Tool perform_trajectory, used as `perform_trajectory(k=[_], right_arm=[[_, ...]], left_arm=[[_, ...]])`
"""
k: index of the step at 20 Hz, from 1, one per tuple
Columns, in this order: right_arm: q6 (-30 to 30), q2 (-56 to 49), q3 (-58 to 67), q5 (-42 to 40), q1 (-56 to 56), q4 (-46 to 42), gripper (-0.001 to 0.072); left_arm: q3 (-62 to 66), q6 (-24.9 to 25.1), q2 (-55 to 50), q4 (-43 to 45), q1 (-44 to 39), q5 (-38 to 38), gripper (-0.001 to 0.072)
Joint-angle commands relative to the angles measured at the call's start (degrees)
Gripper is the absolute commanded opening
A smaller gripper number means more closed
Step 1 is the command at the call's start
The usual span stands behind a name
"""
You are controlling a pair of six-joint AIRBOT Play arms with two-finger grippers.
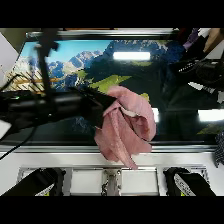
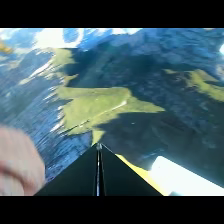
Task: Fold the clothes and pants, and hang the long-sleeved shirts on hangers.
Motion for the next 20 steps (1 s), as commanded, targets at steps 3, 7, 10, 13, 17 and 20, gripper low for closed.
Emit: perform_trajectory(k=[3, 7, 10, 13, 17, 20], right_arm=[[3.1, 0.5, 0.0, 0.0, -3.0, -1.0, 0.0021], [3.0, 0.5, 0.0, 1.7, -3.0, -1.5, 0.0021], [3.1, 0.5, 0.0, 3.4, -3.0, -1.7, 0.0021], [3.1, 0.5, 0.0, 5.2, -3.0, -1.7, 0.0021], [3.1, 0.5, -0.1, 6.9, -3.0, -1.7, 0.0021], [3.3, 0.5, -0.1, 8.3, -3.0, -1.7, 0.0021]], left_arm=[[0.0, 0.5, -14.5, -0.6, 3.6, 3.5, 0.015], [4.9, -0.2, -22.3, -0.5, 14.0, -0.2, 0.0551], [-0.1, -0.2, -20.0, 2.2, 18.0, -6.3, 0.0551], [-11.5, -1.4, -14.4, 3.6, 16.2, -4.8, 0.0551], [-18.0, -2.4, -11.3, 4.0, 5.3, 2.9, 0.0551], [-15.1, -7.3, -15.4, 10.1, -1.7, 4.3, 0.0551]])
